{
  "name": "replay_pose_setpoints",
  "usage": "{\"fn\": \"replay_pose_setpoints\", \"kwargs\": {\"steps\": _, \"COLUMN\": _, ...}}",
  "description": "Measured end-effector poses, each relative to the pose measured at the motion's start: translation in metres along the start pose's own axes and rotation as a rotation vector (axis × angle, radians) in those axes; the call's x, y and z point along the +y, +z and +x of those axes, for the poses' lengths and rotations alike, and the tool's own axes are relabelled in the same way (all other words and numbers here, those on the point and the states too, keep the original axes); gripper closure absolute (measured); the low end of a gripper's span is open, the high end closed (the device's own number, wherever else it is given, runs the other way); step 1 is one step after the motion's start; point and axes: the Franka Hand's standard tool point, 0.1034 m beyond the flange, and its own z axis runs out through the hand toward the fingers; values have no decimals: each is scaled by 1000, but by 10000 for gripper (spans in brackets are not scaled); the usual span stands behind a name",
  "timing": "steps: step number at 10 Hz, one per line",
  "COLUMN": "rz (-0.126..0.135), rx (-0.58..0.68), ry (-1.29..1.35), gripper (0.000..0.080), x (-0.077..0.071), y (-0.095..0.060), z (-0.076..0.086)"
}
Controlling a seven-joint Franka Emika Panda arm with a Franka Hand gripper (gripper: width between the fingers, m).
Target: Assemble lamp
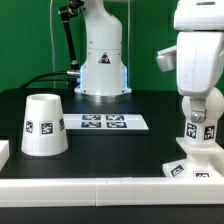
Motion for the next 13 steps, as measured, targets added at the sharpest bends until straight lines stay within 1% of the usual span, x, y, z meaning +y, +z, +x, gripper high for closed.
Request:
{"fn": "replay_pose_setpoints", "kwargs": {"steps": 1, "rz": 0, "rx": 1, "ry": 8, "gripper": 225, "x": 1, "y": 0, "z": -1}}
{"fn": "replay_pose_setpoints", "kwargs": {"steps": 2, "rz": 2, "rx": 9, "ry": 101, "gripper": 225, "x": 2, "y": 0, "z": -2}}
{"fn": "replay_pose_setpoints", "kwargs": {"steps": 3, "rz": -2, "rx": 13, "ry": 231, "gripper": 225, "x": 2, "y": 0, "z": -1}}
{"fn": "replay_pose_setpoints", "kwargs": {"steps": 5, "rz": -15, "rx": 30, "ry": 409, "gripper": 225, "x": 3, "y": 0, "z": 2}}
{"fn": "replay_pose_setpoints", "kwargs": {"steps": 8, "rz": -7, "rx": 38, "ry": 681, "gripper": 223, "x": 4, "y": -1, "z": 1}}
{"fn": "replay_pose_setpoints", "kwargs": {"steps": 11, "rz": -8, "rx": 41, "ry": 883, "gripper": 223, "x": 7, "y": -3, "z": -1}}
{"fn": "replay_pose_setpoints", "kwargs": {"steps": 13, "rz": -8, "rx": 42, "ry": 972, "gripper": 223, "x": 9, "y": -4, "z": -2}}
